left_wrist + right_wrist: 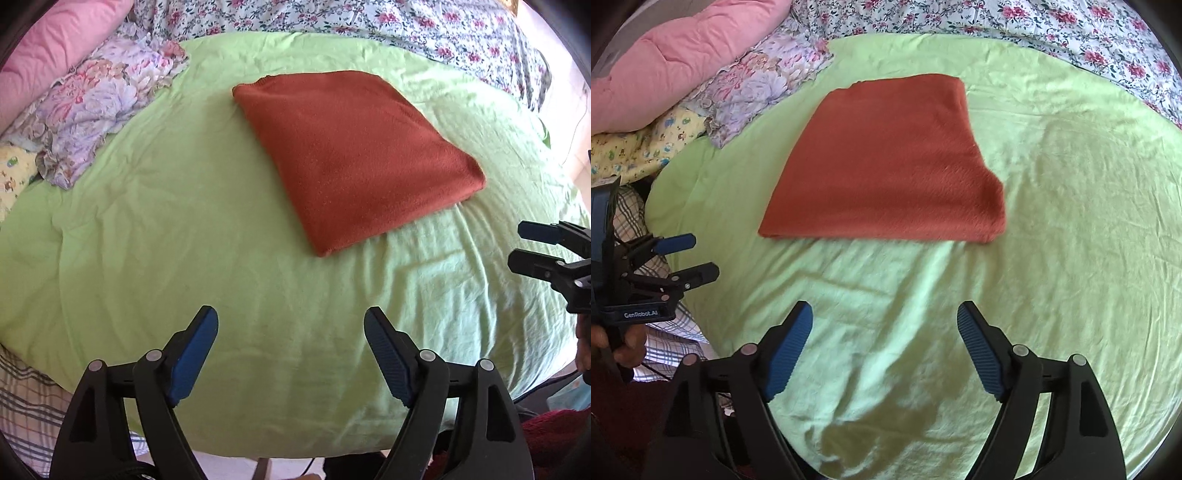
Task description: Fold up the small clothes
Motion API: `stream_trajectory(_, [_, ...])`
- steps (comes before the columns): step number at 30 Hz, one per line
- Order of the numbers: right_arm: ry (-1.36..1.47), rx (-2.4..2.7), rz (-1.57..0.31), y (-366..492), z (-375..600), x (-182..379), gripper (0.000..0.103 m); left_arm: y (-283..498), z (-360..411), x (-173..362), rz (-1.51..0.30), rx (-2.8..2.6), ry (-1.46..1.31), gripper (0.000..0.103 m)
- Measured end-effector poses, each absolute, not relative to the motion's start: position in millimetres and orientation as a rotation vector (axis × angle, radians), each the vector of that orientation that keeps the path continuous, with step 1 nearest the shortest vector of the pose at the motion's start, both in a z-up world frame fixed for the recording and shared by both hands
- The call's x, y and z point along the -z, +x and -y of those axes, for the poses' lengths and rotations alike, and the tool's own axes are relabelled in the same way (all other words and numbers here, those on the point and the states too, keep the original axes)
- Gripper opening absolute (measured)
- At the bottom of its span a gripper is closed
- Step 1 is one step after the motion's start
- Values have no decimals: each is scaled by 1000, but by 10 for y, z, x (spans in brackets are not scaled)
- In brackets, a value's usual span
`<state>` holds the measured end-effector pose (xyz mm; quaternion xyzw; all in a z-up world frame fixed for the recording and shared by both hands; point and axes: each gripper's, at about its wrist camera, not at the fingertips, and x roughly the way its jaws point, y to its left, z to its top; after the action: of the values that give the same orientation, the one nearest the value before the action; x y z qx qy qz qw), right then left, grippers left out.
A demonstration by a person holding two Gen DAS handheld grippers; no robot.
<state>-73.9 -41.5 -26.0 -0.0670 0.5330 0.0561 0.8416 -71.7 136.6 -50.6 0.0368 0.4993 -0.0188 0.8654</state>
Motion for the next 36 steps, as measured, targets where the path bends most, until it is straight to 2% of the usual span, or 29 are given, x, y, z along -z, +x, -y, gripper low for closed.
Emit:
stream_trajectory(15, [-152,-108,-1060,-382,408,50,89,-228,-1445,166,-945,-51,92,89])
stream_trajectory(36, [-148,-109,-1119,198,496,263,89,184,-1338,388,-1015,-84,92,89])
